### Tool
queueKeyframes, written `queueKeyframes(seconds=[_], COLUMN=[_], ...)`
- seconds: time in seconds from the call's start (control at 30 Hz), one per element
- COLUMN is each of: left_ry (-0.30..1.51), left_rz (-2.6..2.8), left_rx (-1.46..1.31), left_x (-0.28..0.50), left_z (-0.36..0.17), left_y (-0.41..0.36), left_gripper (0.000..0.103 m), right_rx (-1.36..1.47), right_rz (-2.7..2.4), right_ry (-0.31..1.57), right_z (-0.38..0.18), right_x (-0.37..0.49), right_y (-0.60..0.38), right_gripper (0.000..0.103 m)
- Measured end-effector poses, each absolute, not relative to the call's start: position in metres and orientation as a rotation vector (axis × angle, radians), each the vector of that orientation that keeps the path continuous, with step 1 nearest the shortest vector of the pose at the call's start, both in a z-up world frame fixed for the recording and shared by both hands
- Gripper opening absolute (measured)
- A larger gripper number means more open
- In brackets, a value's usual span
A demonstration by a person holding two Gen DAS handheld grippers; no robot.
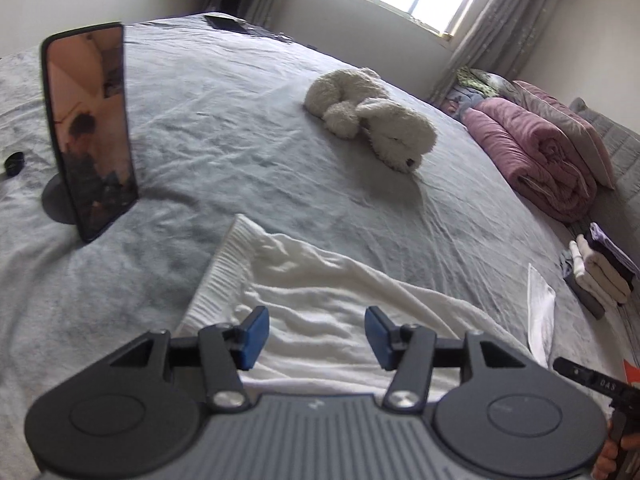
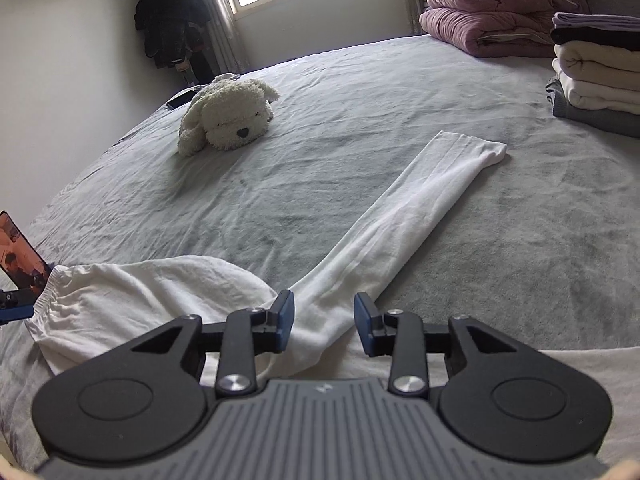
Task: Fold clothes
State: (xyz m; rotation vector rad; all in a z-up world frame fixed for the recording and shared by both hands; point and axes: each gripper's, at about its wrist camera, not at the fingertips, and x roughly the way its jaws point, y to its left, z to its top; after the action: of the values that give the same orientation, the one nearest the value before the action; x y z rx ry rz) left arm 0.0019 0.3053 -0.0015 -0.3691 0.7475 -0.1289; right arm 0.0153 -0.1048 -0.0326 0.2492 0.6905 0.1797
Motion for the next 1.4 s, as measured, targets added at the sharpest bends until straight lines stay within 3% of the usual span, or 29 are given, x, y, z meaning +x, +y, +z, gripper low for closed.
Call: queueKeyframes(seconds=[0.47,1.07,1.27,1.4], left_ry=[0.765,0.81,0.798,0.793], left_rz=[-0.528,-0.85,-0.856,-0.839], left_rx=[-0.331,-0.175,-0.14,-0.103], left_x=[0.021,0.03,0.028,0.026], left_z=[-0.026,-0.049,-0.048,-0.047], left_y=[0.236,0.169,0.162,0.157], left_gripper=[0.061,0.06,0.058,0.054], right_rx=[0.49,0.884,0.926,0.936], right_rz=[0.148,0.202,0.224,0.213], right_ry=[0.724,0.673,0.673,0.666], right_z=[-0.052,-0.071,-0.073,-0.072], right_x=[0.054,0.105,0.116,0.115], right_y=[-0.151,-0.194,-0.201,-0.208], right_gripper=[0.04,0.038,0.027,0.012])
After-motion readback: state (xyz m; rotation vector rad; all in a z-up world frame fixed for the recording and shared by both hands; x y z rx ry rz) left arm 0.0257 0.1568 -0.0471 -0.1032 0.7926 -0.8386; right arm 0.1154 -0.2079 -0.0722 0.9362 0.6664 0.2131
